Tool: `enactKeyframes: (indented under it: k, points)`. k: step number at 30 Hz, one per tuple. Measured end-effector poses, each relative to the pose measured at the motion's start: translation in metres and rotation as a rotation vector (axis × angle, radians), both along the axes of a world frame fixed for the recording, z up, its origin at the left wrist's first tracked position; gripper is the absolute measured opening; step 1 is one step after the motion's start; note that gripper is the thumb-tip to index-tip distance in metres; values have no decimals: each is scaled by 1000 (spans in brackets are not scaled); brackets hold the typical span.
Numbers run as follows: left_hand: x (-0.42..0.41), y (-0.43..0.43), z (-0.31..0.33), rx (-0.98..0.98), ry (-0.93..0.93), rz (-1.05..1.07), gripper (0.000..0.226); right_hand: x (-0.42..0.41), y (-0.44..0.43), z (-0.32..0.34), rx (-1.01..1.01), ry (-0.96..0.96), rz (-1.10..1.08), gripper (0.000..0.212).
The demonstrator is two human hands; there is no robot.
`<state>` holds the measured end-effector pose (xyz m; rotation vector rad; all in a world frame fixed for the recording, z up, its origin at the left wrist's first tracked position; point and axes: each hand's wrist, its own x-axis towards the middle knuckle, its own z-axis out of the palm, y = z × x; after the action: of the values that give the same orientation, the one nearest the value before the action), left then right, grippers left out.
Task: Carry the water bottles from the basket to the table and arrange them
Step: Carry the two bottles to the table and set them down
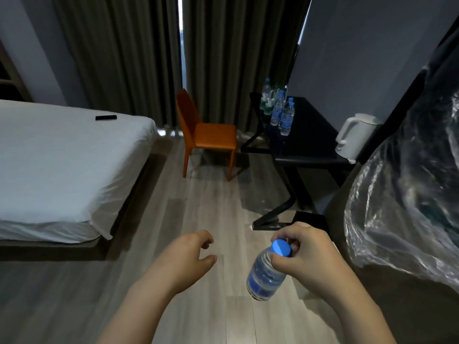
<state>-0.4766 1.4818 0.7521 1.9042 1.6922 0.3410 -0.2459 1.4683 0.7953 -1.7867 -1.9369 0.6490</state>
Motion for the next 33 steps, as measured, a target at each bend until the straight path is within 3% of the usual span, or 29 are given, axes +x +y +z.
enactKeyframes:
  k: [22, 33]
  points:
    - [-99, 352, -2, -66, 16, -102, 38, -89, 335, 7, -34, -35, -125, 15]
    - [-139, 495, -9, -96, -4, -221, 38, -136, 452, 3, -80, -16, -233, 18]
